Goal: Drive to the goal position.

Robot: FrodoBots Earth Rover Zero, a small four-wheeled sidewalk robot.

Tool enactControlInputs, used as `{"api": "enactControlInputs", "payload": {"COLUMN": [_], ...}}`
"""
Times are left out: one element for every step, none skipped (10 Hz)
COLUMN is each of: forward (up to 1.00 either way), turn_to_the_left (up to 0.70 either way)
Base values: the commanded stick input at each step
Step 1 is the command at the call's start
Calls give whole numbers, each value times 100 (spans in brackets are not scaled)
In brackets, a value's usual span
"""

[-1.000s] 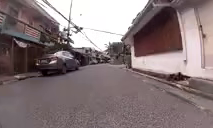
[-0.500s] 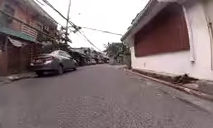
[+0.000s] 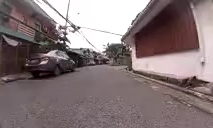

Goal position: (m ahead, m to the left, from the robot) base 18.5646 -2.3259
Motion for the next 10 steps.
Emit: {"api": "enactControlInputs", "payload": {"forward": [70,70,70,70,70,70,70,70,70,70], "turn_to_the_left": [0,0,0,0,0,0,0,0,0,0]}}
